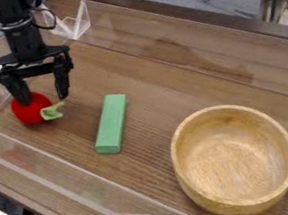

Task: Move the red fruit to the right

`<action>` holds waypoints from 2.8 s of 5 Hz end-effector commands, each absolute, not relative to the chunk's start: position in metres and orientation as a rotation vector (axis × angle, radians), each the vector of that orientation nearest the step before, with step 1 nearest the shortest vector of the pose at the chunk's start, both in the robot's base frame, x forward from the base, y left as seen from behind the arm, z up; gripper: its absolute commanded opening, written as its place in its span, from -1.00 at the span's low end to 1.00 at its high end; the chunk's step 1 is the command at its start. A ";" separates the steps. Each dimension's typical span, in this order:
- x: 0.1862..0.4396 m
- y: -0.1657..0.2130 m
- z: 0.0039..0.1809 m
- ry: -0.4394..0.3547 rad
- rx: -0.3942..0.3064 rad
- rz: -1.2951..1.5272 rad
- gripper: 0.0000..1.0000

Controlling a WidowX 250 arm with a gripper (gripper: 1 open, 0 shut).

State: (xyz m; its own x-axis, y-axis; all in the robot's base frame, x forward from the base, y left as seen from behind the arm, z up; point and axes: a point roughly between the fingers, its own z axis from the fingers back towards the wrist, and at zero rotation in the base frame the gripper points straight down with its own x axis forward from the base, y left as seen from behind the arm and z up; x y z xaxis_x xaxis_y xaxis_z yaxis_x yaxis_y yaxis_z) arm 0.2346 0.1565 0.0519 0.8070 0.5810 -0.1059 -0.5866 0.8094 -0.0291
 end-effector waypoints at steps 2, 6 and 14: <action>0.237 0.169 0.056 0.044 -0.050 0.694 1.00; 0.241 0.179 0.055 0.044 -0.042 0.671 1.00; 0.317 0.071 0.123 0.013 -0.121 0.286 -1.00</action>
State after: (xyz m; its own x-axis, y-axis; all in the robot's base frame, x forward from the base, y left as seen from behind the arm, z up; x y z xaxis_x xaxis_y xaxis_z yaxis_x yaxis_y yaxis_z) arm 0.3118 0.0698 0.1051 0.9534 0.2878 -0.0902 -0.2971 0.9477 -0.1168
